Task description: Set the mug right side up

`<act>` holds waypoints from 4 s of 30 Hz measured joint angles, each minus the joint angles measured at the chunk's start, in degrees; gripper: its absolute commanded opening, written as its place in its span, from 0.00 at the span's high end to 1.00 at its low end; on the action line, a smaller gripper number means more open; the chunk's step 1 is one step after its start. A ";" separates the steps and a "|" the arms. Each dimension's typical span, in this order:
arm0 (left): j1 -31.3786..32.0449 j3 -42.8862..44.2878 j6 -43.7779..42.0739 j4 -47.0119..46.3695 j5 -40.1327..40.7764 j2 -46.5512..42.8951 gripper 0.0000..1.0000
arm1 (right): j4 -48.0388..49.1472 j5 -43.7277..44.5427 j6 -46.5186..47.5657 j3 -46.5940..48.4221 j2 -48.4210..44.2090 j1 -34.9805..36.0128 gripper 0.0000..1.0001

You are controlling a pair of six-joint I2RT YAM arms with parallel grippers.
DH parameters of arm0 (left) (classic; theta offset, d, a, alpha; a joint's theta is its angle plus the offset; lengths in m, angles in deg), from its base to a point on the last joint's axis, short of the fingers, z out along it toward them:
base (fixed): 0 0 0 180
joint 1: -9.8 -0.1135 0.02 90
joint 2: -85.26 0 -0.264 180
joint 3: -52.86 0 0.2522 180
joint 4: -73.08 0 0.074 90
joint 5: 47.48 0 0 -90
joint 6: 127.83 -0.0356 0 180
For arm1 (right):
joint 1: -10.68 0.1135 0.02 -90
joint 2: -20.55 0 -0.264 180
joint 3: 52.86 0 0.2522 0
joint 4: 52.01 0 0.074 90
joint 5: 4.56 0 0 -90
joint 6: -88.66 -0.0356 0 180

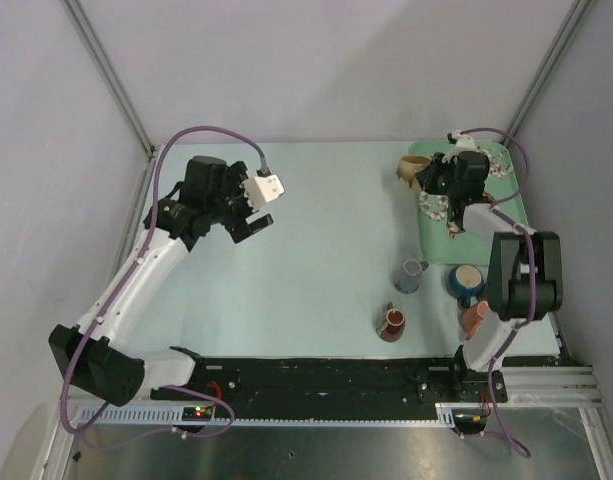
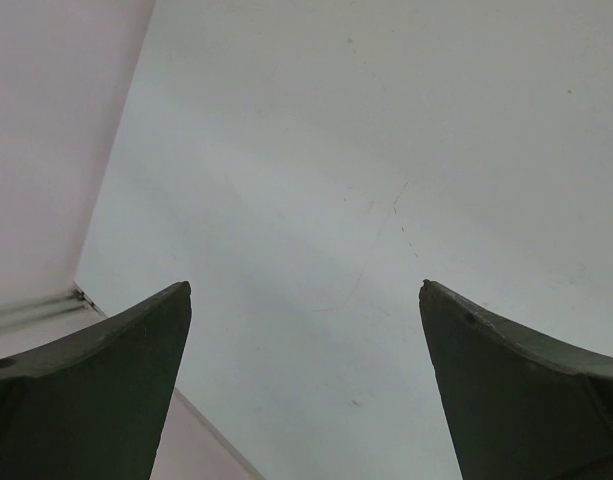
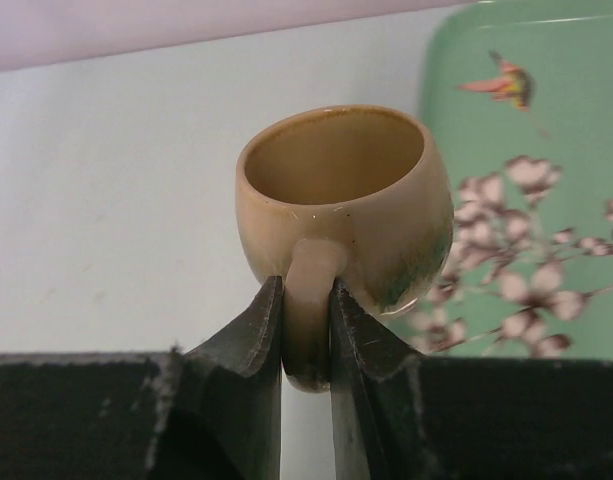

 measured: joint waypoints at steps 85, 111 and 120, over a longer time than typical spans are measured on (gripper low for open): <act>3.74 -11.50 16.31 3.02 -4.76 -16.57 0.00 | -83.60 25.68 -30.42 1.84 -17.73 36.26 0.30; 4.92 -14.78 14.60 3.06 -4.17 -20.02 0.00 | -77.75 15.82 -24.20 0.33 0.74 31.93 1.00; 4.96 -14.78 15.78 3.06 -5.09 -19.65 0.00 | -68.37 13.66 -20.39 -0.66 -8.22 35.78 1.00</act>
